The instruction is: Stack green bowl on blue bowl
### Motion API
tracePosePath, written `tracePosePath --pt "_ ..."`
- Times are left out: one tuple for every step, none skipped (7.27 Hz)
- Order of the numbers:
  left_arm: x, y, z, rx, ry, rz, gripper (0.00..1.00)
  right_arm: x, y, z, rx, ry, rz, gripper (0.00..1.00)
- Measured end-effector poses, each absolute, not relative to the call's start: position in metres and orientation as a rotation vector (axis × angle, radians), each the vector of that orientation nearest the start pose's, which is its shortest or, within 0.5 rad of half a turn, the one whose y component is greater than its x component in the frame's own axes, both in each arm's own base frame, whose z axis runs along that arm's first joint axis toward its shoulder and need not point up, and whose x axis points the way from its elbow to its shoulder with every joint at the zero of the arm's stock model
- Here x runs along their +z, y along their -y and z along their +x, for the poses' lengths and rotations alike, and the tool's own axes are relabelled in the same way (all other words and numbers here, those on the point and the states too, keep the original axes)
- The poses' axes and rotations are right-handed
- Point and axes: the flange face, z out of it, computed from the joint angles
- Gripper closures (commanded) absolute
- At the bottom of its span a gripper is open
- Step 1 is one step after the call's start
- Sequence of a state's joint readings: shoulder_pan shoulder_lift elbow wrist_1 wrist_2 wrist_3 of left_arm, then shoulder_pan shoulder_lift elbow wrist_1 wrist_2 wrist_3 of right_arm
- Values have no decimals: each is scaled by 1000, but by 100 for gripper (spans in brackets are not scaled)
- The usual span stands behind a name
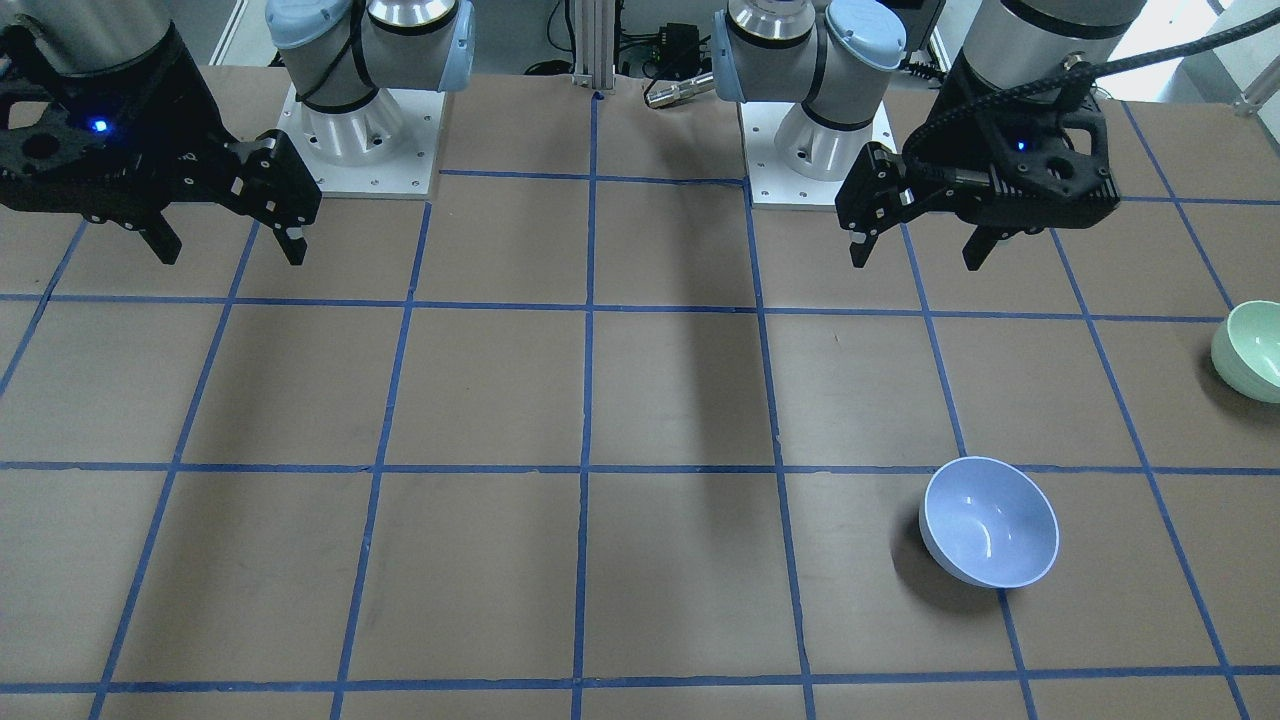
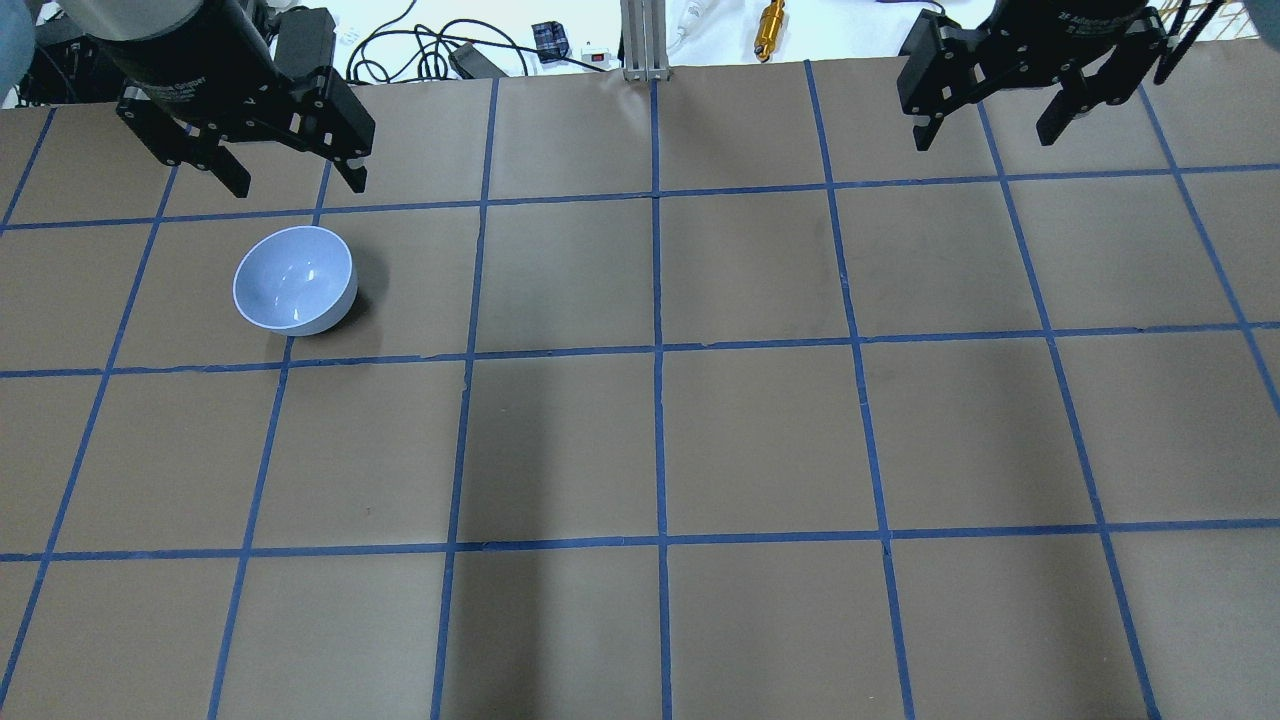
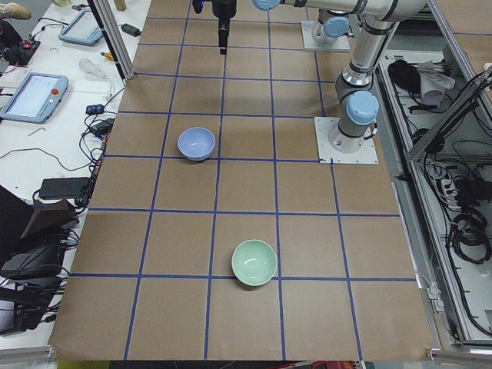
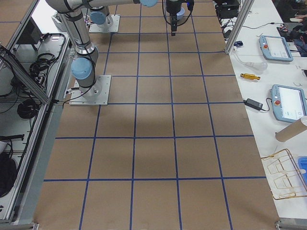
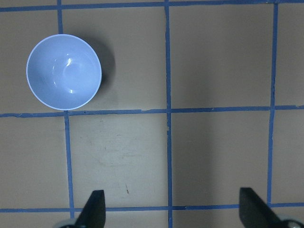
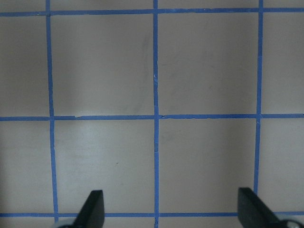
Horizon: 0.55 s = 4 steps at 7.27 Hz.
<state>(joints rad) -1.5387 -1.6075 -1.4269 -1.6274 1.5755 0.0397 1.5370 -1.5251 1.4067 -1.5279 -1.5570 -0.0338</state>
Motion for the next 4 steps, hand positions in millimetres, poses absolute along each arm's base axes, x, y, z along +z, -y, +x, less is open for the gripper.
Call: tracePosePath --pt "535 514 -116 -79 -3134 14 0 542 520 117 -119 -3128 -1 0" --pt "535 514 -116 -78 -3134 21 0 542 520 117 -119 -3128 -1 0" --pt "534 513 -116 -73 -3133 26 0 542 520 117 -119 -3128 -1 0" --pt "533 512 -116 -69 -3133 28 0 542 520 117 -119 -3128 -1 0"
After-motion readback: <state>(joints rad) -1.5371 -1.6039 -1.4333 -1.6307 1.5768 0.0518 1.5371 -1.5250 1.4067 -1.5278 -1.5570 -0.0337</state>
